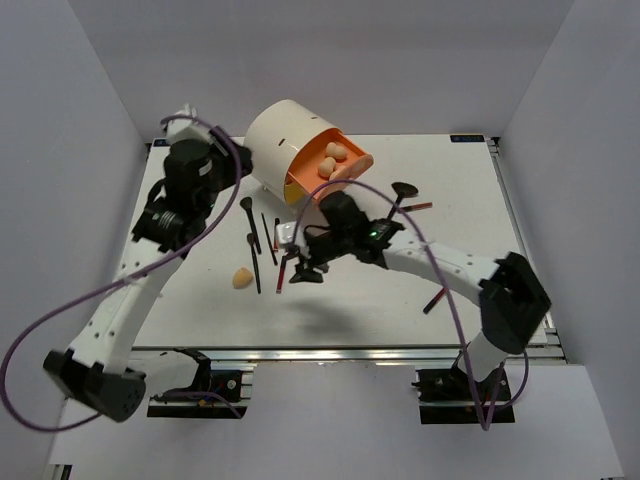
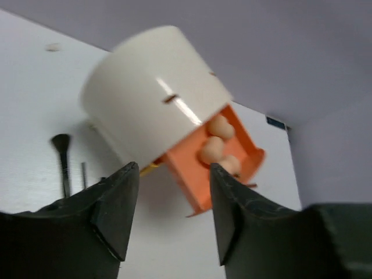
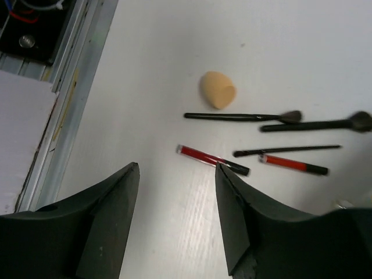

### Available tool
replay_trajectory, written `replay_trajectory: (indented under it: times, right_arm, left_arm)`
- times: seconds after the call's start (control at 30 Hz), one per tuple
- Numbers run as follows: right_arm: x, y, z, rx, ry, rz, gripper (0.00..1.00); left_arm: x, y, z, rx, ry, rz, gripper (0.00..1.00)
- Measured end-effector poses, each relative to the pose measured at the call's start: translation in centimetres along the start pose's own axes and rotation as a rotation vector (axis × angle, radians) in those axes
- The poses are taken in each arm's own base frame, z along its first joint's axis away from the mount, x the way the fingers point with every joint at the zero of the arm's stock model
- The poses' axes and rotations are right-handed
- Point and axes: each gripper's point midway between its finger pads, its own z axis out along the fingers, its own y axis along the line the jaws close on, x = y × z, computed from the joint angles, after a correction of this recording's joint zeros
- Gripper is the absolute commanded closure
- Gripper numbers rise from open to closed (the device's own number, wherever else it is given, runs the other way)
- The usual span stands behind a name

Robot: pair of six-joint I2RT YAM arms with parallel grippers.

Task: Organize the makeup

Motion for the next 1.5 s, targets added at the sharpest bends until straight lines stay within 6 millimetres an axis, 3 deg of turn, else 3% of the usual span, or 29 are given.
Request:
replay_trajectory:
  times: [0.1, 0.2, 0.27, 0.4, 0.57, 0.97, 1.27, 1.37, 1.5]
  right_arm:
    - [2.1, 1.3, 4.4, -0.055, 0.078, 0.001, 0.35]
    - [3.7, 1.5, 7.7, -0.067, 0.141, 0.008, 0.33]
    - [4.3, 1.0, 9.8, -0.058, 0.168, 0.016, 0.33]
    - [4.4, -1.8, 13.6, 0.022, 0.180, 0.034, 0.35]
    - [4.9, -4.3, 16.6, 0.112, 0.188, 0.096, 0.39]
    - [8.1, -4.3, 18.3, 0.159, 0.245, 0.219, 0.48]
    - [8.0, -4.7, 18.8, 0.176, 0.210, 0.221, 0.61]
    - [8.3, -4.5, 19.0, 0.172, 0.205, 0.220, 0.74]
    - [8.2, -4.1, 19.2, 0.152, 0.191, 0.218, 1.00]
  left_arm:
    - [-0.2, 5.7, -2.3, -0.135, -0.043, -0.049, 0.27]
    - [1.5, 8.9, -4.3, -0.226, -0.017, -0.054, 0.24]
    - [2.0, 9.9, -5.4, -0.261, -0.004, -0.049, 0.24]
    - [1.9, 11.0, -7.0, -0.305, -0.008, -0.039, 0.24]
    - [1.8, 12.2, -8.8, -0.353, -0.016, -0.021, 0.24]
    - [3.0, 14.1, -9.7, -0.424, 0.010, 0.009, 0.24]
    - [3.2, 14.1, -9.7, -0.429, 0.017, -0.003, 0.24]
    - [3.4, 14.1, -9.7, -0.430, 0.020, -0.017, 0.24]
    - [3.7, 14.0, -9.7, -0.428, 0.030, -0.043, 0.24]
